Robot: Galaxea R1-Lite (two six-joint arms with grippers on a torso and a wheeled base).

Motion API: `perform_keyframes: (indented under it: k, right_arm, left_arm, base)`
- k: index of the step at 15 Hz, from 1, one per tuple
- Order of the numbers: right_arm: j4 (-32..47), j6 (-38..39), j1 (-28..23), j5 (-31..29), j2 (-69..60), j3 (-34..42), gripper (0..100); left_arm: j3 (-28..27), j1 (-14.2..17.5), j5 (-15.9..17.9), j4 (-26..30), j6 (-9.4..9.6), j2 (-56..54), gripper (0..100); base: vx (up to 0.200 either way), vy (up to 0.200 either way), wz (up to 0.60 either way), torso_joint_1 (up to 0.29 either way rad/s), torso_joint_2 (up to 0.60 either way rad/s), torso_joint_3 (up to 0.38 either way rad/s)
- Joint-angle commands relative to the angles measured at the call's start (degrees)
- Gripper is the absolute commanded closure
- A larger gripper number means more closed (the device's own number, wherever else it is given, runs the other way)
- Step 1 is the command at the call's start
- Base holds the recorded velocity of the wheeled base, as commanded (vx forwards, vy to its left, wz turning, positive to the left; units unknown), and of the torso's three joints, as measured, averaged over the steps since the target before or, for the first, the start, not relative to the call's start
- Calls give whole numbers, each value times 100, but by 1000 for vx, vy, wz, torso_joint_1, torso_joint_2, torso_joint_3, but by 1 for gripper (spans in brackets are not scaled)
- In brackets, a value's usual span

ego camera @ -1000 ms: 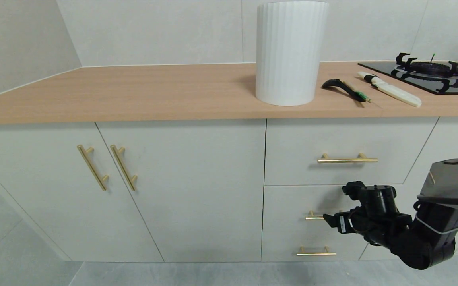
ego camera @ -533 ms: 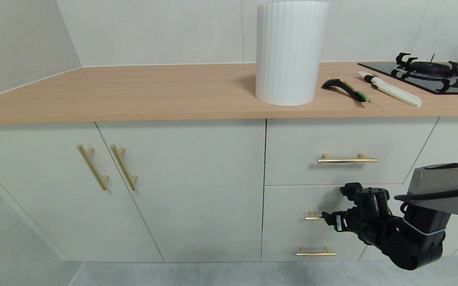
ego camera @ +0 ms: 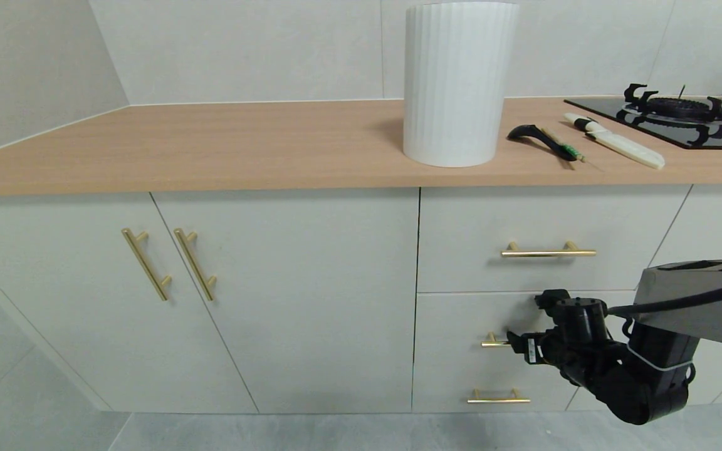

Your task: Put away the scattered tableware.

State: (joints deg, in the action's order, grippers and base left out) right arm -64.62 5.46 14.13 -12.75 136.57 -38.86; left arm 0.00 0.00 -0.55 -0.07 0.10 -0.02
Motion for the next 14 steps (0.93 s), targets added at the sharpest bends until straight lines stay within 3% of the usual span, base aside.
perform_keyframes:
  k: [1, 10, 14]
  right_arm:
    - [37, -19, 2, 1, -25, 46, 0]
    - [81, -45, 11, 1, -175, 177, 0]
    - [1426, -54, 20, 36, -1177, 230, 0]
  left_arm:
    - [0, 0, 2, -1, -1, 2, 0]
    - [0, 0, 2, -1, -1, 2, 0]
    - [0, 0, -7, -1, -1, 2, 0]
  base:
    - [0, 0, 0, 0, 0, 0]
    - [0, 0, 0, 0, 0, 0]
    - [0, 0, 0, 0, 0, 0]
